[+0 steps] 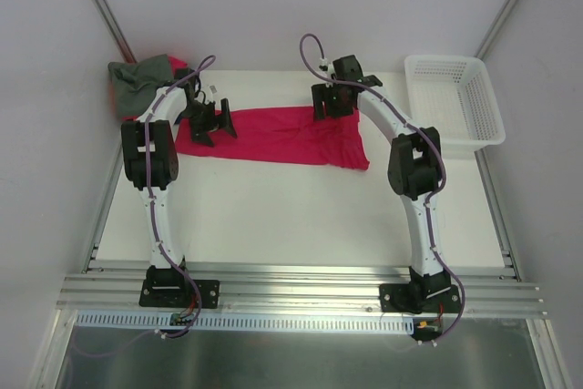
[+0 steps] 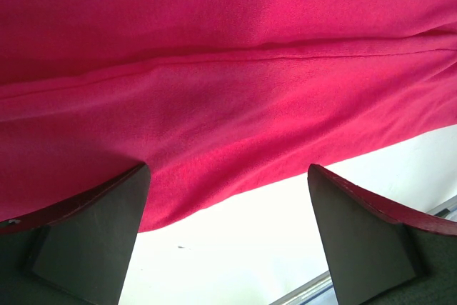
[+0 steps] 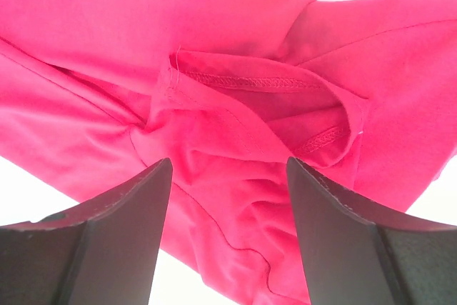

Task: Fold and stack the t-shirts
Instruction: Fold the other side of the tshirt into a rectangle

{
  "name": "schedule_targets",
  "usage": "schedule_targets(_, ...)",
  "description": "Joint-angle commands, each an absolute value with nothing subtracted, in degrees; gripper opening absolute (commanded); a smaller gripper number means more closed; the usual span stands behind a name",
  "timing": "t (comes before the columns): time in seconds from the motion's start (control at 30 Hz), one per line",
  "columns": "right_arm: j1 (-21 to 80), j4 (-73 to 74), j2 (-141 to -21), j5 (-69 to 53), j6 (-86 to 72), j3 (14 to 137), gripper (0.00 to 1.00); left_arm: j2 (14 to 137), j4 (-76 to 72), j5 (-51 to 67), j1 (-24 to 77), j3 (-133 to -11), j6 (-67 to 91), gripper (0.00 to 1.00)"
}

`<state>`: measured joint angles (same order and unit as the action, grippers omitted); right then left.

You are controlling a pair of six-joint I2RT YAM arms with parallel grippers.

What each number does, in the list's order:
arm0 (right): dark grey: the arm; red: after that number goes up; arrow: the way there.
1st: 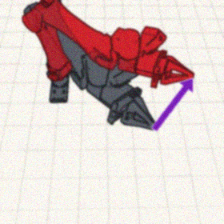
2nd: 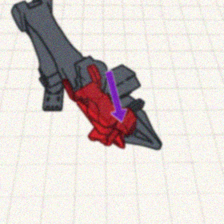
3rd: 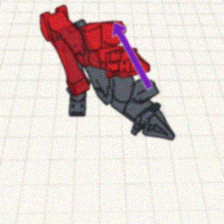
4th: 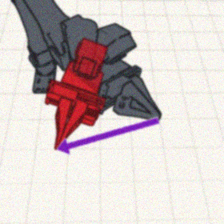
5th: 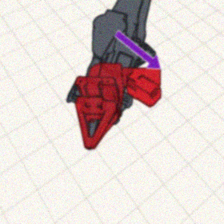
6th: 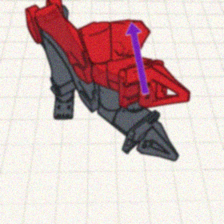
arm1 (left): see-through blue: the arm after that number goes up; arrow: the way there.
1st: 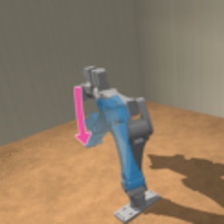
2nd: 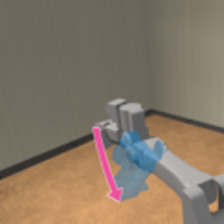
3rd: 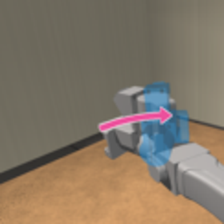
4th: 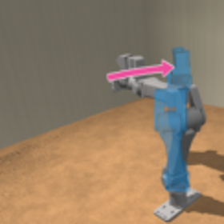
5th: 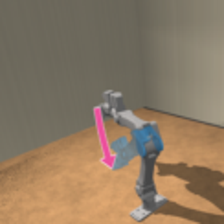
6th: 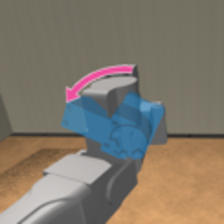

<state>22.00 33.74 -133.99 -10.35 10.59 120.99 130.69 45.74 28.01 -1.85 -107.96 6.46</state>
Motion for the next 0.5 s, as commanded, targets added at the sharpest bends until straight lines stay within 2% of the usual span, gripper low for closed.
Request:
schedule_targets(0.0,22.3,33.6,-134.2,-9.3,11.3,123.6,0.69,126.7,46.8,27.6,-1.5,-108.5,6.1,0.94)
schedule_targets(0.47,22.9,32.5,-139.9,-9.1,12.4,124.5,0.68,126.7,46.7,27.4,-1.5,-108.0,5.8,0.94)
